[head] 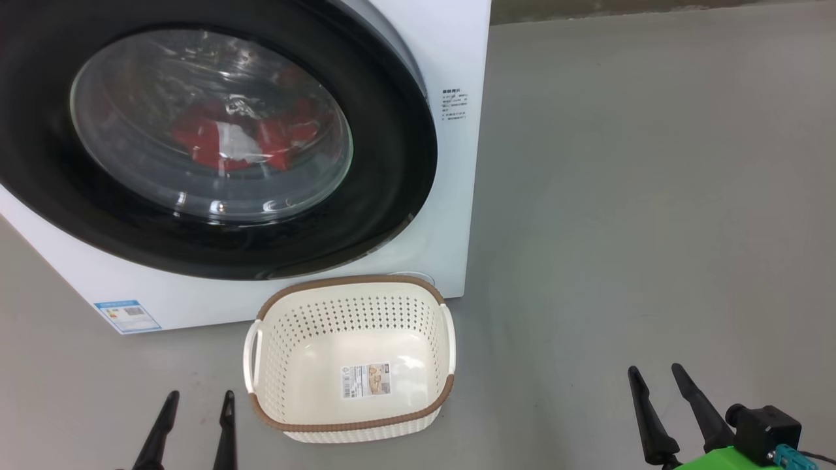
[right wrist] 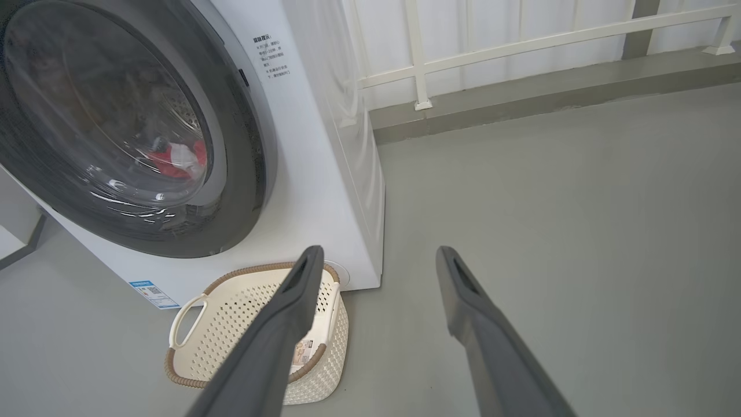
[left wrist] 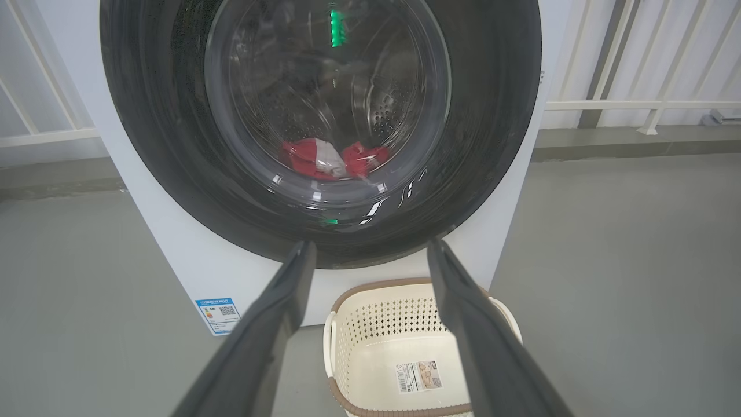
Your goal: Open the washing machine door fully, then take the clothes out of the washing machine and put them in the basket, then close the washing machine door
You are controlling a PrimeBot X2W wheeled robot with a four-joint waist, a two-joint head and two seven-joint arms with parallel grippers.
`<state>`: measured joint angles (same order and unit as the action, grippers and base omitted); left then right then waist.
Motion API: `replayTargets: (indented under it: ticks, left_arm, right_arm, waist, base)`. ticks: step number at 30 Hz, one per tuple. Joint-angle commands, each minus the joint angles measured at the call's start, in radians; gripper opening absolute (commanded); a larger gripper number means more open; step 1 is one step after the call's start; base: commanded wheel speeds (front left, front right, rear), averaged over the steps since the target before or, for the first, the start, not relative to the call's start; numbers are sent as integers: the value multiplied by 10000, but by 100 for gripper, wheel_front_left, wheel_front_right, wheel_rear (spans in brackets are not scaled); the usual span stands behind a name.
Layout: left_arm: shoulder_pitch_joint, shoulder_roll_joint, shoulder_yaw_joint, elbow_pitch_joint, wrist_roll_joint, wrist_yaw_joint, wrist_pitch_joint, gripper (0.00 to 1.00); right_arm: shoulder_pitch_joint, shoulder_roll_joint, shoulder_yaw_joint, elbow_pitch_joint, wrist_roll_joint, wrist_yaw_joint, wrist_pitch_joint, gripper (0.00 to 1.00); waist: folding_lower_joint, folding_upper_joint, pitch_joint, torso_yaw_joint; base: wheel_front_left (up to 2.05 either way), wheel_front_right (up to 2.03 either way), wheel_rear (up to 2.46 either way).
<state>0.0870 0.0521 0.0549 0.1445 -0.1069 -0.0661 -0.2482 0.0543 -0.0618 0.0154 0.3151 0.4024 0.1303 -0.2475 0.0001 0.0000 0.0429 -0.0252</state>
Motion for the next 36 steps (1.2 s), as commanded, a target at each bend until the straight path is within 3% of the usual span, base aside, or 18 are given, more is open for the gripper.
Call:
replayTargets:
  ticks: [1, 14, 15, 17, 26, 36]
  left_arm:
    - [-82, 56, 427, -187, 230, -98, -136, 100]
    - [-213, -10, 675, -73, 22, -393, -136, 100]
    - [-232, -11, 672, -63, 18, -408, -136, 100]
    - [-277, -14, 657, -43, -9, -433, -136, 100]
    - [-578, -16, 300, -30, -313, -458, -136, 100]
    - [-1070, -17, -370, -75, -669, -452, -136, 100]
  right_arm:
    - [-54, -104, 197, -258, -230, 4, -143, 100]
    - [-108, -35, 131, -366, -207, 4, -143, 100]
    - [-135, -19, 123, -415, -61, 4, -143, 90]
    - [-226, 4, 93, -602, 86, 4, -143, 0]
    - [-1466, 101, 595, -1121, 2698, 4, -143, 0]
    - [-4146, -92, 1291, -1461, 5739, 4, -143, 0]
  waist:
    - [0, 0, 24, -12]
    - [0, 0, 135, -23]
    - [0, 0, 155, -15]
    - [0, 0, 204, 2]
    - [0, 0, 609, 157]
    - [0, 0, 1375, 740]
  base:
    - [0, 0, 0]
    - [0, 0, 0]
    - [0, 0, 0]
    - [0, 0, 0]
    - [0, 0, 0]
    - [0, 0, 0]
